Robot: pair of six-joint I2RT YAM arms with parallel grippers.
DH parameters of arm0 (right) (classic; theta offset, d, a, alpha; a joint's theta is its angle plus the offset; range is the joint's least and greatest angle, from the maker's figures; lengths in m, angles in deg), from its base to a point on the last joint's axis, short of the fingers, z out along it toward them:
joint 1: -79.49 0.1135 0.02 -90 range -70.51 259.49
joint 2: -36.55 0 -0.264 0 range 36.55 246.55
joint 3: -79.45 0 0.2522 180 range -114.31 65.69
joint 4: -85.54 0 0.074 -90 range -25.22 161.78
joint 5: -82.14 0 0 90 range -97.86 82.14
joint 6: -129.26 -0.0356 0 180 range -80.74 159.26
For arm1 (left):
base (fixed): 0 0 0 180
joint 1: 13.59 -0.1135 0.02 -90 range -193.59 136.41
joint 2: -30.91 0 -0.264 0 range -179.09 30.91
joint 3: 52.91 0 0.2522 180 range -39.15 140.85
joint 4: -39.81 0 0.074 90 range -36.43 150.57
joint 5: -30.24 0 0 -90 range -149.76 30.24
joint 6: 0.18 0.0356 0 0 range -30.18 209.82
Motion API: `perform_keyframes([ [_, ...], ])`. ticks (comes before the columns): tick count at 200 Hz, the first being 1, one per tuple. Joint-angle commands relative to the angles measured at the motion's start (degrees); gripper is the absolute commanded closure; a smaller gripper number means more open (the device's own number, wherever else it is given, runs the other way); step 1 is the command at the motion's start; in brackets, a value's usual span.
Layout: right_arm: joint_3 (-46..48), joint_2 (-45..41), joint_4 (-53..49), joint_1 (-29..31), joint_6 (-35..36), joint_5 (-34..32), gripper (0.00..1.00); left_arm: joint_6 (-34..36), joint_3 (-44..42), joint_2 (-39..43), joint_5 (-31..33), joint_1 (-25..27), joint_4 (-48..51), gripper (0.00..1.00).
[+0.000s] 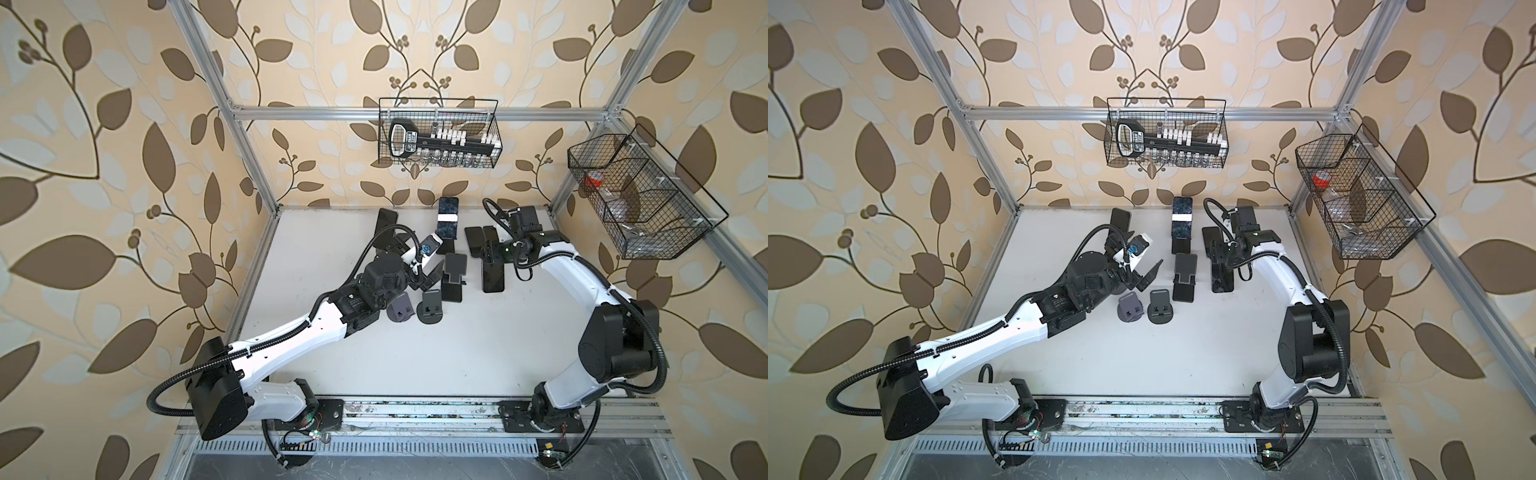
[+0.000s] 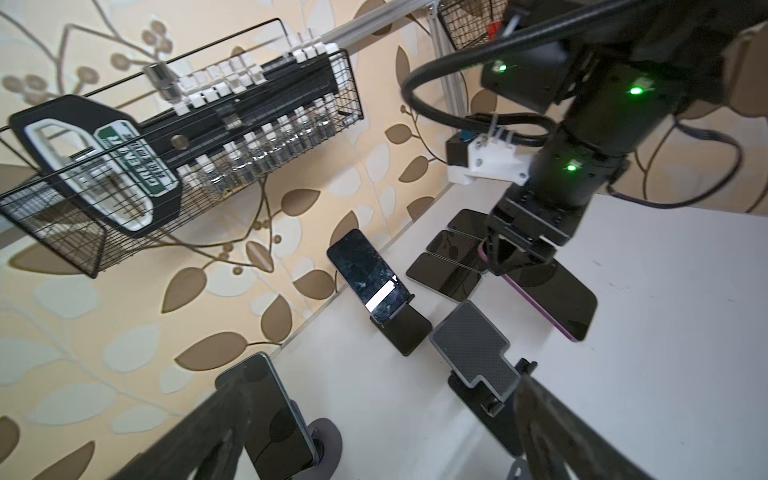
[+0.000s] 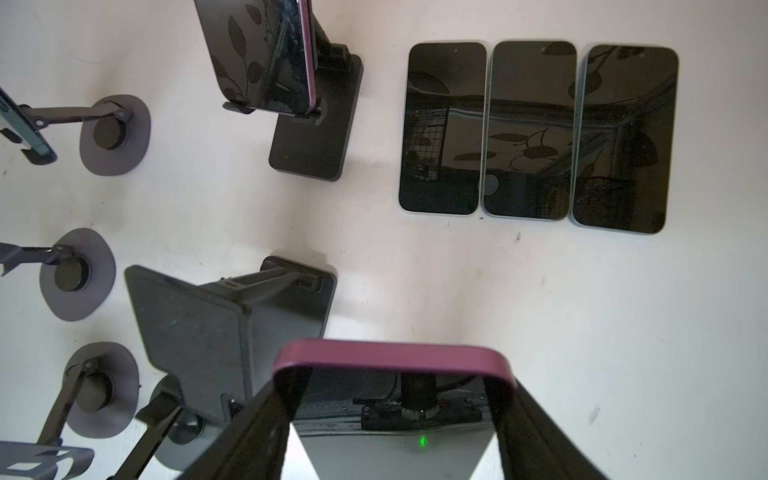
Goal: Remove the phone from the phone stand
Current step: 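Lower the purple-edged phone flat onto the table beside the flat phones with the right gripper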
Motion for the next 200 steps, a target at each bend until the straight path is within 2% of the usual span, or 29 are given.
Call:
perform_keyframes([
  [1,-2.75,2.64,0.2,-0.13,-0.08,-0.06,1.0,1.38,-0.84,-0.16,-1.63,1.52,-4.19,0.01],
  [81,-7.84,13.57,-2.28,-0.71,-0.43,-2.01,1.0,4.38,-3.24,-0.24,-3.76,5.4,-7.09,0.01],
  [200,-15.11,23.97,-8.7,-1.89,0.36,-1.58,1.0,5.14,-3.48,0.02,-3.47,6.12,-7.57,0.01],
])
